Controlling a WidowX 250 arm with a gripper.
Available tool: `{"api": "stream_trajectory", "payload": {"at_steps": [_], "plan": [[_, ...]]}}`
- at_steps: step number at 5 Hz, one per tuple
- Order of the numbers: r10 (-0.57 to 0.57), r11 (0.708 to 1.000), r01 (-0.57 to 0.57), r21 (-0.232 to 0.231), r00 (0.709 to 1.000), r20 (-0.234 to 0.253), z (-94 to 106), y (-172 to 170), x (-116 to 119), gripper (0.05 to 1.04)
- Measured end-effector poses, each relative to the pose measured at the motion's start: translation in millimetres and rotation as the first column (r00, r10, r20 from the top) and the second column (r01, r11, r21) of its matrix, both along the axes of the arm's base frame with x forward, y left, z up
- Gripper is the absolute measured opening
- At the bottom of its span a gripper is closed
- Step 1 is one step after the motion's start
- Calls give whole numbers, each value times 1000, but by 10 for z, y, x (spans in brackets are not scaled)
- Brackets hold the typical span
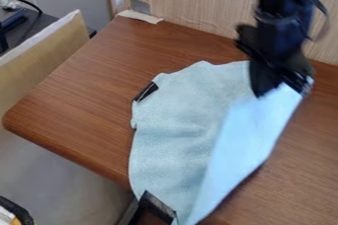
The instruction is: Fold the cloth from bottom right to top left
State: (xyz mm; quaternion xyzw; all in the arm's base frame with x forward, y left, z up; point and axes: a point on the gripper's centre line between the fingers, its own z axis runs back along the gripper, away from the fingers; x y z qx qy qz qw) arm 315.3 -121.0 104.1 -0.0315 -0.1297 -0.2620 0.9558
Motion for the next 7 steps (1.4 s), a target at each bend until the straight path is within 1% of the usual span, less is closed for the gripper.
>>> {"api": "stream_trajectory", "payload": {"at_steps": [1,2,3,4,5,6,7], "plan": [[109,993,-109,-37,994,-11,-16,432,29,56],[173,984,-175,-37,983,-63,-280,818,53,55],[218,976,-219,4,972,-82,-501,1105,-8,55],[262,965,-262,5,961,-84,-638,1288,-34,55],[235,972,-234,17,967,-95,-805,1328,-67,78],[217,976,-216,21,970,-113,-891,1361,-86,229],[225,974,-225,15,965,-137,-894,1344,-119,490]]}}
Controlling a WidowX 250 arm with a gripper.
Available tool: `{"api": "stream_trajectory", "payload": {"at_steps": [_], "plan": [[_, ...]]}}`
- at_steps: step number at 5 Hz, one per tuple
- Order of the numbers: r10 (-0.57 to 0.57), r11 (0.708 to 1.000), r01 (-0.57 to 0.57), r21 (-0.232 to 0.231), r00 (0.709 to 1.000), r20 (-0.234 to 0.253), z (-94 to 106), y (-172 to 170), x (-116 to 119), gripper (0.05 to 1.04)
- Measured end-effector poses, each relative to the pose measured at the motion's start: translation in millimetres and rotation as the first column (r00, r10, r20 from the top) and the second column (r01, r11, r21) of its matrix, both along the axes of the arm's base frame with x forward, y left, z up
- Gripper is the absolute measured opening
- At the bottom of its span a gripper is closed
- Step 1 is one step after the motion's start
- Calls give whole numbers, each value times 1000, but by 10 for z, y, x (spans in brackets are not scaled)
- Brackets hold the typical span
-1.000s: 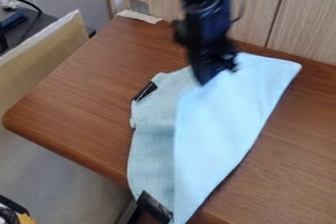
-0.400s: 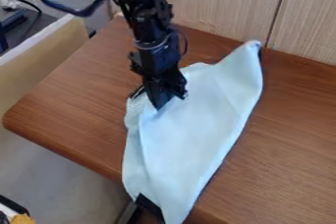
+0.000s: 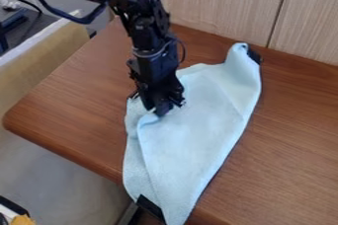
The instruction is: Fold the cloth from bottom right to top left
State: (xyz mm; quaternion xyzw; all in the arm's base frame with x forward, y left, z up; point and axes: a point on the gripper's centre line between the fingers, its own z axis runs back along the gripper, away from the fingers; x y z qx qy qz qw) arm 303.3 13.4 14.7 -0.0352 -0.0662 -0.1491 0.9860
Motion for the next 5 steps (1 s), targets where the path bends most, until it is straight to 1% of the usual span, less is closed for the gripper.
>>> {"api": "stream_trajectory", "payload": {"at_steps": [1,2,3,4,5], "plan": [[-11,1000,11,5,1000,-19,27,-35,1,797],[-19,999,21,45,999,-35,112,-9,24,1001],[-21,999,23,45,999,-29,271,-13,-4,1003],[-49,998,48,35,999,19,574,-91,32,999],[-81,996,79,37,995,64,776,-189,62,999]]}}
